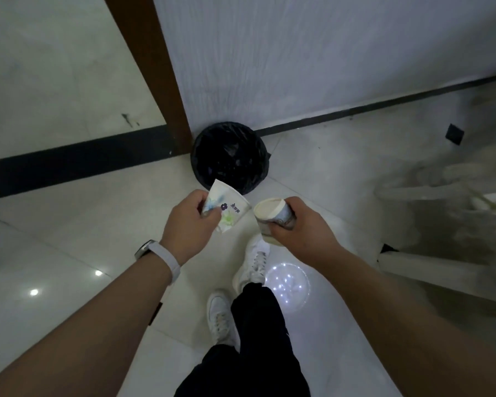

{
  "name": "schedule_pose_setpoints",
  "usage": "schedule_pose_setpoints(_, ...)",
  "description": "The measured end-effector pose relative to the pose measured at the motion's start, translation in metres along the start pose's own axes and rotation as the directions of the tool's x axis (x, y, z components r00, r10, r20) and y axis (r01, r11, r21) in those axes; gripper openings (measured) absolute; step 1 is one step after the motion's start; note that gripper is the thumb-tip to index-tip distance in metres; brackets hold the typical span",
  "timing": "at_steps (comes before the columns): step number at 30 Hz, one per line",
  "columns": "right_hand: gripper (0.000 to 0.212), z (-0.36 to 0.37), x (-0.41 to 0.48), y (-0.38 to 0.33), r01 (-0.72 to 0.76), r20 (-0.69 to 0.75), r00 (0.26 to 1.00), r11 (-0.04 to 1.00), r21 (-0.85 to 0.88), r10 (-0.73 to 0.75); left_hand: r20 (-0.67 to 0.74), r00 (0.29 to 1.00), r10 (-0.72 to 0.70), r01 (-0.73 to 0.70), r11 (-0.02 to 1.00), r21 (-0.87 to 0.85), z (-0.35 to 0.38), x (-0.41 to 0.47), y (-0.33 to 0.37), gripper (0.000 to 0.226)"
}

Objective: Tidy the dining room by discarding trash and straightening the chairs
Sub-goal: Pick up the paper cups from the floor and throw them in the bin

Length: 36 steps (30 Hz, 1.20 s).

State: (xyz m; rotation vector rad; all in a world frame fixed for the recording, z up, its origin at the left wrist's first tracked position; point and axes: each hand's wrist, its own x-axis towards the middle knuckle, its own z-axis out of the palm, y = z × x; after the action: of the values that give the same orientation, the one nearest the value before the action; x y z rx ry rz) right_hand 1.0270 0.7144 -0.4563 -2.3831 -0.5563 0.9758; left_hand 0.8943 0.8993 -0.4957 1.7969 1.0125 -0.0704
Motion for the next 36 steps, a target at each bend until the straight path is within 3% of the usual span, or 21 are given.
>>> schedule_pose_setpoints(9,0.034,-0.002,0.110,0.011,0.016,0.049,0.999,1.000,-0.008,-0.016,-0.076,0.987,-0.142,0.141,0.990,-0.021,0.006,0.070,0.004,0.006)
schedule_pose_setpoints(17,0.033,0.022,0.223,0.052,0.029,0.017,0.999,0.994,-0.106,-0.027,-0.098,0.984,-0.150,0.162,0.978,0.128,0.036,0.170,-0.025,0.003)
schedule_pose_setpoints(22,0.036,0.066,0.264,0.077,-0.015,0.022,1.000,0.996,-0.089,0.017,-0.052,0.976,-0.213,0.219,0.950,0.223,0.057,0.200,-0.070,0.013)
schedule_pose_setpoints(27,0.034,0.106,0.291,0.090,-0.019,-0.003,1.000,0.999,-0.047,0.019,0.024,0.973,-0.227,0.215,0.947,0.238,0.077,0.233,-0.092,0.007)
schedule_pose_setpoints(29,0.040,0.114,0.295,0.094,-0.033,0.010,0.999,0.998,-0.055,0.033,0.081,0.969,-0.232,0.212,0.956,0.202,0.085,0.243,-0.095,0.021)
schedule_pose_setpoints(32,0.050,0.114,0.290,0.095,-0.023,0.032,0.999,0.992,-0.127,0.027,0.135,0.966,-0.220,0.193,0.962,0.191,0.085,0.243,-0.094,0.032)
schedule_pose_setpoints(36,0.043,0.094,0.275,0.090,0.031,0.072,0.997,0.962,-0.271,-0.012,0.166,0.972,-0.164,0.122,0.963,0.240,0.066,0.233,-0.085,0.034)
